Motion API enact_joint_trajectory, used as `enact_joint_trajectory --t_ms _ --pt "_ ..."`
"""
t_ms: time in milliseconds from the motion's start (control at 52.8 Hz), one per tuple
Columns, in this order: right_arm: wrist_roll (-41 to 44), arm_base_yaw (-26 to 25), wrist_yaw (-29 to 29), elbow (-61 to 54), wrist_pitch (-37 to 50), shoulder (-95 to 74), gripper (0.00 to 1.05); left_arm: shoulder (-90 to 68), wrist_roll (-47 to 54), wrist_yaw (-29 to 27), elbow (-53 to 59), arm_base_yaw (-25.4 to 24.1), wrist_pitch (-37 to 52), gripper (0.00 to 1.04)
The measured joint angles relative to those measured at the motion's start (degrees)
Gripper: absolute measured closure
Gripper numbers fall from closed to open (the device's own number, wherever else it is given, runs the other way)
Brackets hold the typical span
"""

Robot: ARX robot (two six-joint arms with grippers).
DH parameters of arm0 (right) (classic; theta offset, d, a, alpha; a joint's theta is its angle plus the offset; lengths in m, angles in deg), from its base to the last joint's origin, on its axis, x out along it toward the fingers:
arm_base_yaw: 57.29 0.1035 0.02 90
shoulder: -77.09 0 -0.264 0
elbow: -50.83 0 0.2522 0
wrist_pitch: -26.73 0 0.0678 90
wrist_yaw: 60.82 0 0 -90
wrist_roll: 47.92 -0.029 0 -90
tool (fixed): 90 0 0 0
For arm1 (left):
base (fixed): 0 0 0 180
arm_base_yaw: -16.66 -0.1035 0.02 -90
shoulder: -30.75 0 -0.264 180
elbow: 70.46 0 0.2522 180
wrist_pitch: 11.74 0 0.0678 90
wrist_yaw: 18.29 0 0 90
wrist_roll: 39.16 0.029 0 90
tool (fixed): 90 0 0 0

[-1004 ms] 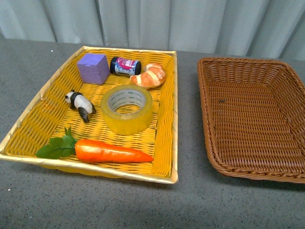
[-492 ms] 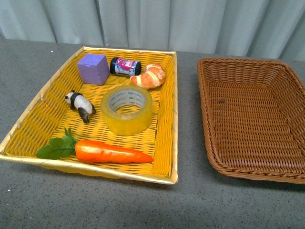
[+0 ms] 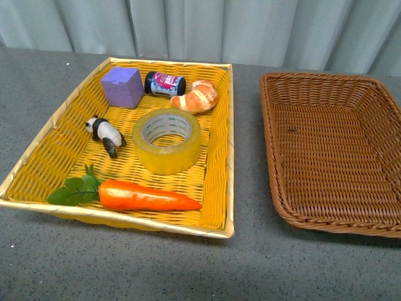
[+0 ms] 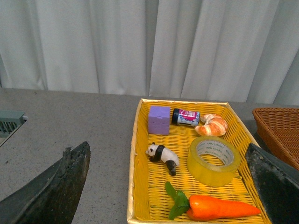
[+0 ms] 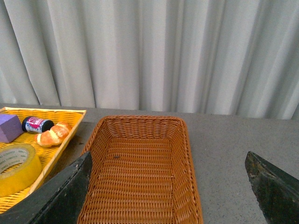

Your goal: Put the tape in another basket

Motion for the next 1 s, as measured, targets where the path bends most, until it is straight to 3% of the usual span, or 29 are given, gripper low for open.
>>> enact_joint_trajectory --t_ms 1004 --pt "0.0 0.0 0.0 0.0 0.0 0.0 0.09 0.0 0.0 0.0 0.0 0.0 0.0 0.06"
